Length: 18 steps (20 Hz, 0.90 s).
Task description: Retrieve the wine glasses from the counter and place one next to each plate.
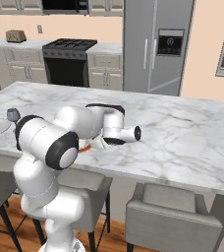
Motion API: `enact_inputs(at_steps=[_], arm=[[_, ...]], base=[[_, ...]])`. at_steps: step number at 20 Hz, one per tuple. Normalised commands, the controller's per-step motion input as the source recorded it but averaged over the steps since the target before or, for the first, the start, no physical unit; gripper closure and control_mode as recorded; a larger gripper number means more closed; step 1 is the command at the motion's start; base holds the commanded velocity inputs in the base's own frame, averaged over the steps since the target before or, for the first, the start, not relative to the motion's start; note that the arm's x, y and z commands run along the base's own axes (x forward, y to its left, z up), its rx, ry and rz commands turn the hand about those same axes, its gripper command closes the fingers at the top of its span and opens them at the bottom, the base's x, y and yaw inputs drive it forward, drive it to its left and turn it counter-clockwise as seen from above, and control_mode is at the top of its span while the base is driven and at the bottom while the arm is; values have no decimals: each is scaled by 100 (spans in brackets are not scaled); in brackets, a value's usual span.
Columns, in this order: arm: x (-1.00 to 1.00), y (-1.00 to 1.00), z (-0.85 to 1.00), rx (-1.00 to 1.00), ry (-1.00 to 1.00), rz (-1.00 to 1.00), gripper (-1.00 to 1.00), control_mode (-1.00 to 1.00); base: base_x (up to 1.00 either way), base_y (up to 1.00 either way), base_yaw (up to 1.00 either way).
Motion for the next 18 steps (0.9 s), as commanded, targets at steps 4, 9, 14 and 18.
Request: enact_inputs(at_steps=[4, 9, 14, 18], arm=[[39, 0, -28, 0, 0, 1, 100, -100], [35, 0, -36, 0, 0, 2, 100, -100], [32, -8, -35, 2, -6, 9, 100, -100], [29, -1, -40, 0, -9, 8, 100, -100]], base=[[0, 0, 0], [0, 0, 0], [0, 0, 0], [0, 0, 0]])
